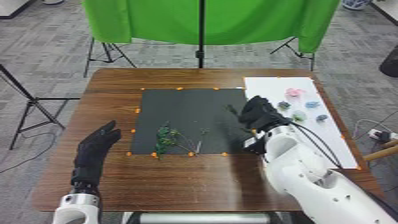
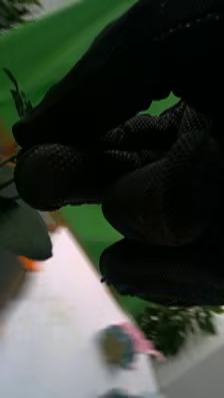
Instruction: Arrange flowers
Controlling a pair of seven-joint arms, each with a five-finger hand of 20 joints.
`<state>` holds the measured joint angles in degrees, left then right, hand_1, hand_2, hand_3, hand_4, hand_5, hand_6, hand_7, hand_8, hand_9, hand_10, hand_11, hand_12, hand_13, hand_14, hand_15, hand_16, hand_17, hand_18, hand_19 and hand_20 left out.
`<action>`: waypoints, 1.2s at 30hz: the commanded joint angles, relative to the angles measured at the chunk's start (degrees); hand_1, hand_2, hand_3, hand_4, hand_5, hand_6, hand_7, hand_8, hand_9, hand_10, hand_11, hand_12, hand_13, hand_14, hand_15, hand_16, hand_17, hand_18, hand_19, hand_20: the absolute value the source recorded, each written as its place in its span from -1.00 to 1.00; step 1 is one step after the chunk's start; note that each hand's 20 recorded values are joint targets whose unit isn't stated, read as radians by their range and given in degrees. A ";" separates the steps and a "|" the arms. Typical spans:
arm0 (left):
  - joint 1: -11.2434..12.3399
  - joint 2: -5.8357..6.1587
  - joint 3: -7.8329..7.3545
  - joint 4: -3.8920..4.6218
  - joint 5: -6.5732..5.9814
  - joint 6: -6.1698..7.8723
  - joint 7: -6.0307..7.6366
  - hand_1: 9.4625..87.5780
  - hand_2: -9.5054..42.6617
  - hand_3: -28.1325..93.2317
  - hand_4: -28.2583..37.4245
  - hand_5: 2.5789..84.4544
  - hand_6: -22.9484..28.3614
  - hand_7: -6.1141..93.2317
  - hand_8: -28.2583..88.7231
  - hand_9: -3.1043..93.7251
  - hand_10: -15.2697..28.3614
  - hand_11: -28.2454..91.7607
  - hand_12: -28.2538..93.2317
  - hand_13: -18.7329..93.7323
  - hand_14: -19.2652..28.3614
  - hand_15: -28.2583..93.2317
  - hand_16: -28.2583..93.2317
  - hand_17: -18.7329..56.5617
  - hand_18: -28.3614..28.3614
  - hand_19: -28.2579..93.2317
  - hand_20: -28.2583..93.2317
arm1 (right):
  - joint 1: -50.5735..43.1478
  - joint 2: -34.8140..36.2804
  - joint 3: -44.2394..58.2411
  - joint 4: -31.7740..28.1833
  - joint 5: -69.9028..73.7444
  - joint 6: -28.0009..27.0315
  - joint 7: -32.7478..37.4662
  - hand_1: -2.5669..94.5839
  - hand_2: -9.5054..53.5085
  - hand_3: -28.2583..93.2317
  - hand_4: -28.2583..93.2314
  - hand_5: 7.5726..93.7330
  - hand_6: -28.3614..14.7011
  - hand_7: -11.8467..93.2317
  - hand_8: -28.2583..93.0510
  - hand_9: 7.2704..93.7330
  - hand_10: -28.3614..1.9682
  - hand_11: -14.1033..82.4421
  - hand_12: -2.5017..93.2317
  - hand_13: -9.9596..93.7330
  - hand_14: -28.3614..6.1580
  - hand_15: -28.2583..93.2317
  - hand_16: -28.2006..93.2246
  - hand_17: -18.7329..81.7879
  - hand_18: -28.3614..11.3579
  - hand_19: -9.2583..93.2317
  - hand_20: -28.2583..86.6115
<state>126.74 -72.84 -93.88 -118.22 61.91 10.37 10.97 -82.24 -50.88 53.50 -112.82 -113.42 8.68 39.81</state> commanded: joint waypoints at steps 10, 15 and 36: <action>0.23 -0.68 -0.25 0.96 0.64 -4.53 -1.08 -0.59 -0.65 0.55 -0.81 0.00 0.09 -0.70 -0.62 -0.05 0.30 -0.28 -0.34 -0.12 0.49 -0.26 -0.50 -0.46 0.49 -0.41 -0.22 | -4.47 -3.03 -1.93 0.96 -5.98 -2.22 -0.23 0.13 -1.00 0.22 -0.52 0.78 0.19 -0.24 -0.17 0.97 0.16 0.19 -0.39 1.00 0.49 0.55 -0.10 0.83 -0.07 1.00 0.55; 0.30 -0.69 -0.24 0.80 0.60 -4.52 -1.59 -0.59 -0.65 0.55 -0.81 -0.01 0.09 -0.71 -0.62 -0.06 0.30 -0.28 -0.33 -0.13 0.49 -0.27 -0.49 -0.46 0.49 -0.41 -0.22 | -6.34 -3.21 -0.38 -0.08 -10.83 -0.95 -0.40 0.04 -1.00 0.30 -0.59 0.77 0.20 -0.22 -0.21 0.97 0.15 0.20 -0.40 1.00 0.48 0.55 -0.10 0.83 -0.07 1.00 0.55; 0.05 -0.24 0.11 0.75 0.87 -4.50 -2.57 -0.59 -0.64 0.55 -0.83 0.00 0.08 -0.69 -0.62 -0.05 0.30 -0.28 -0.32 -0.13 0.50 -0.26 -0.48 -0.47 0.49 -0.41 -0.22 | 2.72 -2.96 -7.14 4.39 -4.20 -6.76 -6.36 -0.39 -0.43 0.56 -0.67 0.49 0.28 -0.52 -0.68 0.94 0.00 0.17 -0.38 1.00 0.38 0.49 -0.02 0.75 -0.22 1.00 0.58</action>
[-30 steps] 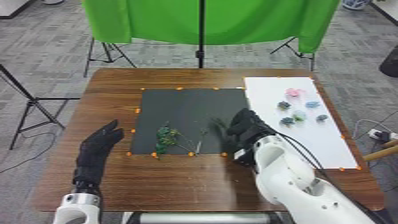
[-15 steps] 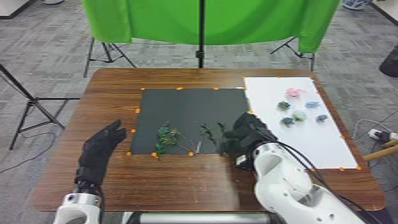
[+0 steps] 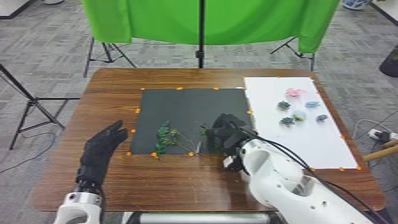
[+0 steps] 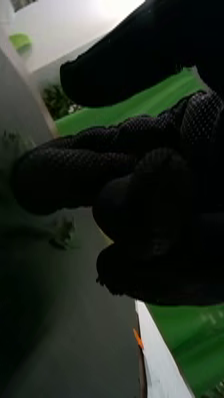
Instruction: Arrange flowers
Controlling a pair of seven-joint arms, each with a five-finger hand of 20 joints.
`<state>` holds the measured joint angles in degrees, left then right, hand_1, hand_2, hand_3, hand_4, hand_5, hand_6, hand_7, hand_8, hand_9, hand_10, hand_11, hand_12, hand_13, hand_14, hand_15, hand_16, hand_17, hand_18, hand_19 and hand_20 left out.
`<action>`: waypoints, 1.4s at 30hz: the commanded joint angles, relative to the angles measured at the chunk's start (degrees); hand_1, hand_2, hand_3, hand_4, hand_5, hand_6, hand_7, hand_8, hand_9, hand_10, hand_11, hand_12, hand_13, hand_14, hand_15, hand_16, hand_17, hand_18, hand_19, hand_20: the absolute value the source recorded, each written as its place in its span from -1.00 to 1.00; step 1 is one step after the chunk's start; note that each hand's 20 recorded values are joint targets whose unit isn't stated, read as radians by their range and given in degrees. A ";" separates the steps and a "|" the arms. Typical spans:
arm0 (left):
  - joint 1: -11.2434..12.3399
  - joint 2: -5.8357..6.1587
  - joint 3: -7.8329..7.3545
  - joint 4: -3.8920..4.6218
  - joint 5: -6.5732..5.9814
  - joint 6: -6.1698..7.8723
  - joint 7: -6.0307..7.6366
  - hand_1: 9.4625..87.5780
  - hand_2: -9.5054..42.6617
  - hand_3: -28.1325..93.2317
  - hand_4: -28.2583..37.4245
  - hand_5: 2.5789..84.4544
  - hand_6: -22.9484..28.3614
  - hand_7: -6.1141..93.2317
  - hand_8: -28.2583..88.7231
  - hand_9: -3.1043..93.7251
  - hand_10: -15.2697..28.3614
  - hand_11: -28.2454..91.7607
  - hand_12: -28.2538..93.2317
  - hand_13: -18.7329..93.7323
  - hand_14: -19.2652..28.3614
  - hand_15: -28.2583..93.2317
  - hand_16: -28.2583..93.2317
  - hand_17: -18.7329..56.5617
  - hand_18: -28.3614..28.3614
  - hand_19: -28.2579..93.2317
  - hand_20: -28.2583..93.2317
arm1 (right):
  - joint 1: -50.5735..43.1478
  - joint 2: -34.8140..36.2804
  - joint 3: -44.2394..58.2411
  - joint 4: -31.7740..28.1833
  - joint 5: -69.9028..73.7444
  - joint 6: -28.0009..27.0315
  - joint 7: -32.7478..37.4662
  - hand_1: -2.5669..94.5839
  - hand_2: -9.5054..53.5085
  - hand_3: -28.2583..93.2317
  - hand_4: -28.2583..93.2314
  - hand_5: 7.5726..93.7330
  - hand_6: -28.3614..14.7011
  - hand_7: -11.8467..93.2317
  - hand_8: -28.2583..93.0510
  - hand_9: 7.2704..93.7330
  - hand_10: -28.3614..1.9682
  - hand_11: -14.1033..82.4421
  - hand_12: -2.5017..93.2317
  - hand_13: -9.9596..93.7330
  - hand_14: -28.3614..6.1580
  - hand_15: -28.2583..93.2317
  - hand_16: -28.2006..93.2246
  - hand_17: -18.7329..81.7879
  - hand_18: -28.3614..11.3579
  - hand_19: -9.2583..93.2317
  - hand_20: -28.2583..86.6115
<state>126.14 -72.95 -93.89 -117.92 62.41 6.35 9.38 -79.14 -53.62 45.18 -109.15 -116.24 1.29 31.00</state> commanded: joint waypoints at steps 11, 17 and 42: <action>0.80 -0.30 0.17 0.46 0.34 -0.53 -0.68 -0.59 -0.66 0.56 -0.85 0.01 0.09 -0.70 -0.62 -0.04 0.29 -0.28 -0.32 -0.13 0.50 -0.26 -0.49 -0.47 0.49 -0.41 -0.22 | -3.20 1.13 3.27 -1.62 -0.81 0.31 4.18 -0.39 -0.41 0.54 -0.67 0.51 0.21 -0.54 -0.68 0.93 -0.02 0.17 -0.38 1.00 0.38 0.48 -0.02 0.75 -0.21 1.00 0.58; 0.76 -0.42 0.27 0.45 0.39 -0.49 -0.63 -0.59 -0.67 0.57 -0.85 0.02 0.08 -0.69 -0.62 -0.04 0.29 -0.28 -0.32 -0.13 0.50 -0.26 -0.49 -0.47 0.49 -0.41 -0.22 | -3.42 0.81 3.25 -2.48 -2.33 0.37 6.18 -0.40 -0.44 0.52 -0.67 0.52 0.18 -0.54 -0.68 0.93 -0.03 0.17 -0.38 1.00 0.38 0.48 -0.02 0.75 -0.20 1.00 0.57; 1.09 -0.52 0.27 0.28 0.17 0.16 -0.10 -0.58 -0.68 0.56 -0.85 0.03 0.11 -0.72 -0.61 -0.04 0.31 -0.28 -0.32 -0.13 0.51 -0.25 -0.49 -0.47 0.48 -0.41 -0.22 | -9.54 10.04 20.08 -4.35 -12.00 -0.53 13.94 -0.23 -0.76 0.48 -0.68 0.16 0.14 -0.59 -0.62 0.46 -0.31 -0.16 -0.37 0.73 0.10 0.41 0.02 0.47 -0.35 1.00 0.41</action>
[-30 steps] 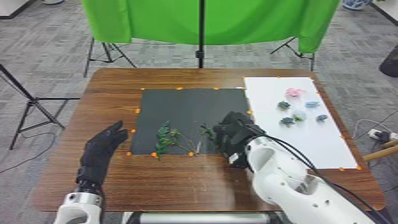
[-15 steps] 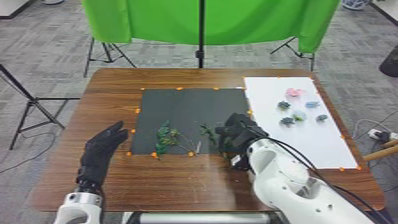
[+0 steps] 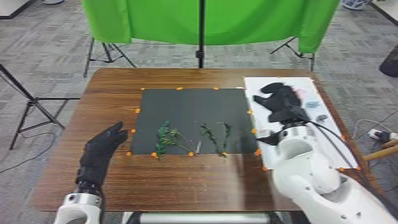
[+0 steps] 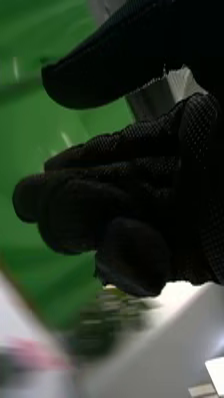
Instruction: Arrange flowers
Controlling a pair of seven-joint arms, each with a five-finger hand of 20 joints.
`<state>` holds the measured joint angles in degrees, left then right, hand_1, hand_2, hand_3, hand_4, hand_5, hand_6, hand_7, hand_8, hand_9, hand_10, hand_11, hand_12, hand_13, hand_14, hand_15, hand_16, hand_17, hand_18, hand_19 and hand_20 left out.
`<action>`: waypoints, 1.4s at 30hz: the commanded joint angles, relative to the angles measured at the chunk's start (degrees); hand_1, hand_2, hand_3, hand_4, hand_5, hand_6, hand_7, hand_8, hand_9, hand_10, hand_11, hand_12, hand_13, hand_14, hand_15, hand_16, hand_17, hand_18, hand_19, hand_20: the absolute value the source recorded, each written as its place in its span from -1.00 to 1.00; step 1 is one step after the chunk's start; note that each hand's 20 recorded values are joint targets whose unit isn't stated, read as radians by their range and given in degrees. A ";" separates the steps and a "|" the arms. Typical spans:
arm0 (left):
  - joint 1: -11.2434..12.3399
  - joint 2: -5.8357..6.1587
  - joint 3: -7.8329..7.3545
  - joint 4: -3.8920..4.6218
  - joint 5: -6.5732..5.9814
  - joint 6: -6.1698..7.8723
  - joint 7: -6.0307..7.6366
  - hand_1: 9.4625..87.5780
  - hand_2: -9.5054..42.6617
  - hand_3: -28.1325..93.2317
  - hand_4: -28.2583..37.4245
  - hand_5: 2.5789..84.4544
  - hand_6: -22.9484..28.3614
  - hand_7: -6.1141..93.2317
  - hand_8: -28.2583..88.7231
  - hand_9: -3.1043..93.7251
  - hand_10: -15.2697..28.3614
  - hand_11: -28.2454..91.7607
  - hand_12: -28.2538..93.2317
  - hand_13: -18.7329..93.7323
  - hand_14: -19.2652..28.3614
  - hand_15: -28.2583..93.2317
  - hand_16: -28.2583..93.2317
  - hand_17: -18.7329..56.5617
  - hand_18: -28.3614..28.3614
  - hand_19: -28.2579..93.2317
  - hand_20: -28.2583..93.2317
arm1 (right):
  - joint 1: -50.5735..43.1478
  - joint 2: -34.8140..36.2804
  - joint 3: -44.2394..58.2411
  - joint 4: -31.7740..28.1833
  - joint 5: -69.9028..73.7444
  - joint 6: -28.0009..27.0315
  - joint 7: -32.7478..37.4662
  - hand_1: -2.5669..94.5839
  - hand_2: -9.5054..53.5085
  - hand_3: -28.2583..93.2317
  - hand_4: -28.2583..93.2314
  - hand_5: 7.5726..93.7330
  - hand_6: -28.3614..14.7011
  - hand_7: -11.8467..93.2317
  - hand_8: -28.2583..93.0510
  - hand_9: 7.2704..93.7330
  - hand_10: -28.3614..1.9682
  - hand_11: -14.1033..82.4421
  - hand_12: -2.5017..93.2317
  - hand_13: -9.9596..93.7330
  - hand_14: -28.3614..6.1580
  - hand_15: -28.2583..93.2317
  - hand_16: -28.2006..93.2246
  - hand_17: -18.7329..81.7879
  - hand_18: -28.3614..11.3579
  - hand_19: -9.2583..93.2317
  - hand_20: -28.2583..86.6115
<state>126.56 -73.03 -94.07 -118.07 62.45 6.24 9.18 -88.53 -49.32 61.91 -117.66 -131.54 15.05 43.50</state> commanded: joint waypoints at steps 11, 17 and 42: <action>0.19 -0.32 0.20 0.53 0.15 0.02 -0.26 -0.58 -0.67 0.56 -0.85 0.03 0.11 -0.71 -0.61 -0.04 0.31 -0.28 -0.32 -0.13 0.52 -0.25 -0.49 -0.47 0.49 -0.41 -0.22 | -2.33 6.51 1.34 11.22 1.15 -18.13 2.65 -0.16 -1.00 0.49 -0.71 0.14 0.26 -0.59 -0.63 0.39 -0.33 -0.21 -0.37 0.75 0.18 0.41 -0.02 0.49 -0.30 1.00 0.37; 0.64 -0.31 0.17 0.48 0.09 1.19 1.74 -0.57 -0.67 0.56 -0.84 0.03 0.11 -0.71 -0.61 -0.04 0.31 -0.28 -0.32 -0.13 0.52 -0.25 -0.49 -0.47 0.49 -0.40 -0.22 | -3.07 7.11 -2.71 15.20 -3.95 -2.06 -2.63 0.09 -1.00 0.42 -0.76 0.40 0.35 -0.50 -0.53 0.64 0.01 -0.25 -0.28 0.90 0.43 0.33 0.02 0.60 -0.13 1.00 0.35; 1.25 -0.16 -2.22 -0.02 -0.63 2.99 3.02 -0.56 -0.67 0.57 -0.84 0.06 0.10 -0.68 -0.62 0.00 0.32 -0.25 -0.33 -0.10 0.51 -0.22 -0.50 -0.44 0.48 -0.40 -0.21 | 8.56 8.58 -8.07 7.91 3.85 -21.44 -3.03 -0.12 -1.00 0.47 -0.71 0.03 0.24 -0.63 -0.62 0.25 -0.36 -0.44 -0.49 0.92 0.40 0.29 0.04 0.62 -0.06 1.00 0.32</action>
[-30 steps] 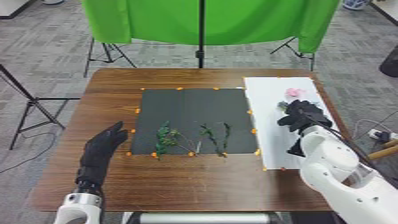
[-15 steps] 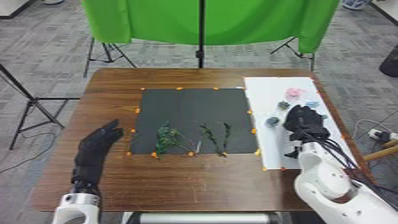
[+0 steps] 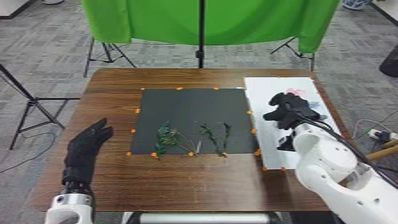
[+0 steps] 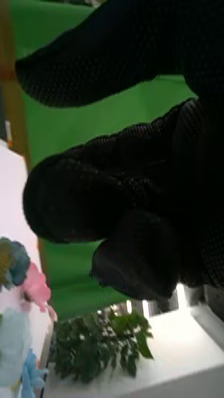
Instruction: Arrange flowers
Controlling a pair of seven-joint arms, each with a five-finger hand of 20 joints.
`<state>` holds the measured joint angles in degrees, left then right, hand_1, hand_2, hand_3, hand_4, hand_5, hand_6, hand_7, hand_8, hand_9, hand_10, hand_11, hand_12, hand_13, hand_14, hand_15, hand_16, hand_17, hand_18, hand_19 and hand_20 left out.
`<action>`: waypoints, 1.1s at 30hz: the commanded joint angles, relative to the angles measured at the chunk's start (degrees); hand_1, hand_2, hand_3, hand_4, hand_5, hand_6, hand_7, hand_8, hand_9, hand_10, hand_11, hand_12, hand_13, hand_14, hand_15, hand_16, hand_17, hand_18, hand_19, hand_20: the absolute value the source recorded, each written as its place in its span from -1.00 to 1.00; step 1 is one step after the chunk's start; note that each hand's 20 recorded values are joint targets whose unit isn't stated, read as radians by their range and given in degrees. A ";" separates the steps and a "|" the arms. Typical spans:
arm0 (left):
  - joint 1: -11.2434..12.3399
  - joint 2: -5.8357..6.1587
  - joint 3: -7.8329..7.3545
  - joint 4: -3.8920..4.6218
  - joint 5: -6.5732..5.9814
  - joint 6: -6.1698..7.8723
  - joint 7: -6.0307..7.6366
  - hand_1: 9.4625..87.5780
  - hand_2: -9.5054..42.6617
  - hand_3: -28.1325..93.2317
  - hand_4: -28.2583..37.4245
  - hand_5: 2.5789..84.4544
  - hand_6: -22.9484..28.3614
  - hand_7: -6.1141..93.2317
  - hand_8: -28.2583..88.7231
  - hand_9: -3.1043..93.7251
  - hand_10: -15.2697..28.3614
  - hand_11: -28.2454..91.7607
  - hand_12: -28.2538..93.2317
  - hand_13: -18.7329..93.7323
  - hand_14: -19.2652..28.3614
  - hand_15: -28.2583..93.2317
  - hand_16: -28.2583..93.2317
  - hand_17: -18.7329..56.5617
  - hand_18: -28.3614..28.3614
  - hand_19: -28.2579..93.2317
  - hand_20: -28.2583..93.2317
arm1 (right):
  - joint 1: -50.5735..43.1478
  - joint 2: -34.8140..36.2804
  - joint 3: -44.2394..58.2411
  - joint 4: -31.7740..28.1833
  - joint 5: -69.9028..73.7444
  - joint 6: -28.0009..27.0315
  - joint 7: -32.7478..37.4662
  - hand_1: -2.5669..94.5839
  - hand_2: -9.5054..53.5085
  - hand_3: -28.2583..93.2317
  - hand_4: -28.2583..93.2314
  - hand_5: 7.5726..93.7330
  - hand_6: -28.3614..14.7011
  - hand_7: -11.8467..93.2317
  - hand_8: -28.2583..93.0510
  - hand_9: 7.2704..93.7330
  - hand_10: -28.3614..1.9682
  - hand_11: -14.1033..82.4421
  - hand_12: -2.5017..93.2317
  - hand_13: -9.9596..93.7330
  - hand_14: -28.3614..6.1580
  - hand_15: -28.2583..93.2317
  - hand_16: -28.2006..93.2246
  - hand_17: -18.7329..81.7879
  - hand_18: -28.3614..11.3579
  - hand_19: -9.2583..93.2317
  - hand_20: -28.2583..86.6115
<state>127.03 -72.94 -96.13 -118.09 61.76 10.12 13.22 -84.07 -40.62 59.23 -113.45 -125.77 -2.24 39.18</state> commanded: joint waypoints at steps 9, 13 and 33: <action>1.17 -0.54 -0.28 -0.06 0.03 -0.98 -1.06 -0.56 -0.67 0.57 -0.83 0.05 0.11 -0.69 -0.62 0.00 0.32 -0.26 -0.33 -0.10 0.51 -0.23 -0.50 -0.45 0.49 -0.40 -0.21 | 3.49 -0.31 -7.82 6.61 -7.74 -0.53 1.73 -0.07 -1.00 0.46 -0.74 0.08 0.28 -0.61 -0.63 0.30 -0.34 -0.42 -0.49 0.93 0.43 0.30 0.02 0.64 -0.03 1.00 0.29; 1.22 -0.58 -0.30 -0.04 -0.07 -0.87 -1.00 -0.56 -0.68 0.57 -0.83 0.05 0.10 -0.69 -0.62 -0.01 0.31 -0.26 -0.33 -0.11 0.52 -0.23 -0.50 -0.45 0.49 -0.40 -0.21 | 2.41 0.08 -5.98 5.37 -6.51 3.14 0.44 -0.06 -1.00 0.47 -0.74 0.09 0.29 -0.60 -0.63 0.31 -0.31 -0.39 -0.48 0.94 0.43 0.30 0.02 0.65 -0.03 1.00 0.30; 1.38 0.42 -1.69 -0.35 -0.04 -0.70 -0.69 -0.56 -0.67 0.56 -0.82 0.04 0.10 -0.70 -0.62 -0.01 0.31 -0.26 -0.33 -0.11 0.51 -0.23 -0.50 -0.45 0.49 -0.40 -0.21 | 4.63 0.40 -10.01 8.90 -7.22 2.91 0.78 0.24 -1.00 0.30 -0.71 0.46 0.19 -0.52 -0.44 0.73 0.05 -0.45 -0.26 0.98 0.50 0.32 0.03 0.68 -0.02 1.00 0.33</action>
<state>127.64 -73.02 -96.74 -118.17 61.80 9.15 12.58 -80.31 -40.67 51.42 -106.31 -132.17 -6.13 41.87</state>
